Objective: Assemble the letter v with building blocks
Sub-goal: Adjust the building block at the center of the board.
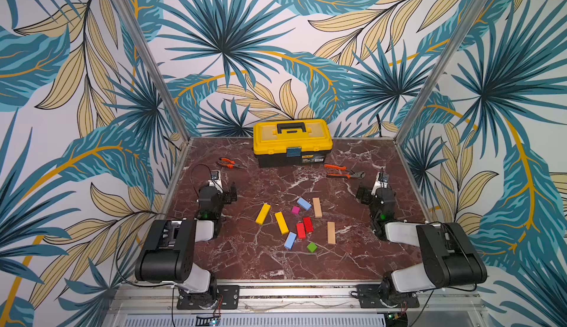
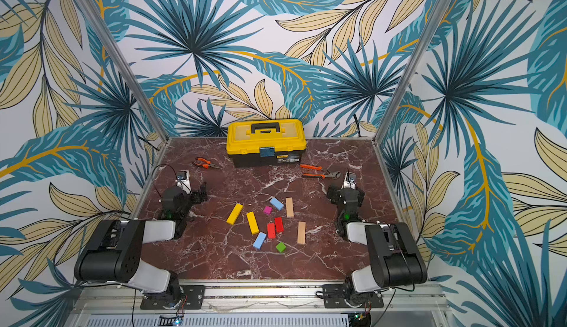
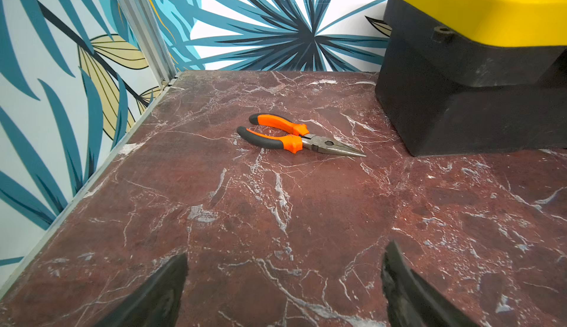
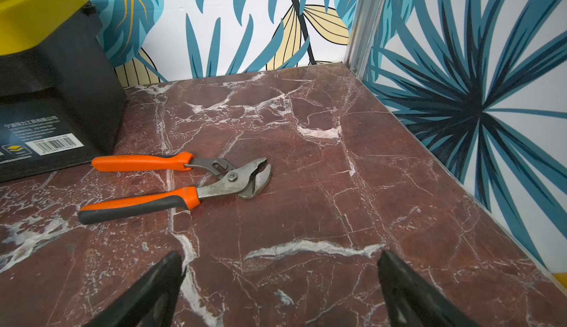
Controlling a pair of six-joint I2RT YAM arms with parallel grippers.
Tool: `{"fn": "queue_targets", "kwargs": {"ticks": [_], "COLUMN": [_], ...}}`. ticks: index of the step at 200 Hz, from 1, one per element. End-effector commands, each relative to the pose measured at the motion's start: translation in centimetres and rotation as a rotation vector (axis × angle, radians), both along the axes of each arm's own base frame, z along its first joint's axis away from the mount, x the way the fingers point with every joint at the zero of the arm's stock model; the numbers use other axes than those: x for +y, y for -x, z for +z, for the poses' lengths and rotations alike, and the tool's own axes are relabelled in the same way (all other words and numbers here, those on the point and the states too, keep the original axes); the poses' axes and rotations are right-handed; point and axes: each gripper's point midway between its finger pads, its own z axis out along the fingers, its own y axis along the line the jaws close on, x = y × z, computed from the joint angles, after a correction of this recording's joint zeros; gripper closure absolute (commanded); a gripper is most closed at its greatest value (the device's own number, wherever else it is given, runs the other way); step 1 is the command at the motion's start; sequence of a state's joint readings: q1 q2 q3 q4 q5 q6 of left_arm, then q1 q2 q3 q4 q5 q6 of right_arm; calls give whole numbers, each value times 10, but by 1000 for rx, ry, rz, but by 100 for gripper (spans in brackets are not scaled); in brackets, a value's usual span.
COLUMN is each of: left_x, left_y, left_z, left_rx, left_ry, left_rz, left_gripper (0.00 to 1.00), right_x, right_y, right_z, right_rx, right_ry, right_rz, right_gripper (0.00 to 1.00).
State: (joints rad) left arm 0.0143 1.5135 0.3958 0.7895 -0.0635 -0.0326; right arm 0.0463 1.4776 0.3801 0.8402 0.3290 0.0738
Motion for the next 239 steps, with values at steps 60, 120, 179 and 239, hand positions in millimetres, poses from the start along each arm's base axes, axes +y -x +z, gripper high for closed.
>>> {"fn": "queue_targets", "kwargs": {"ticks": [60, 120, 179, 239], "left_x": [5, 5, 17, 4], "left_y": [-6, -6, -10, 4], "left_z": [9, 9, 28, 87], "left_rx": [-32, -32, -70, -162], "left_ry": [-6, -6, -5, -94], "left_rz": [11, 11, 84, 117], "left_gripper": [0, 1, 1, 1], "right_x": [-2, -3, 0, 66], "right_y": [-4, -4, -13, -16], "right_z": [4, 4, 28, 147], "right_rx": [-15, -15, 65, -93], "right_ry": [8, 7, 13, 21], "right_rz": [-9, -11, 9, 51], "right_gripper": [0, 0, 0, 1]}}
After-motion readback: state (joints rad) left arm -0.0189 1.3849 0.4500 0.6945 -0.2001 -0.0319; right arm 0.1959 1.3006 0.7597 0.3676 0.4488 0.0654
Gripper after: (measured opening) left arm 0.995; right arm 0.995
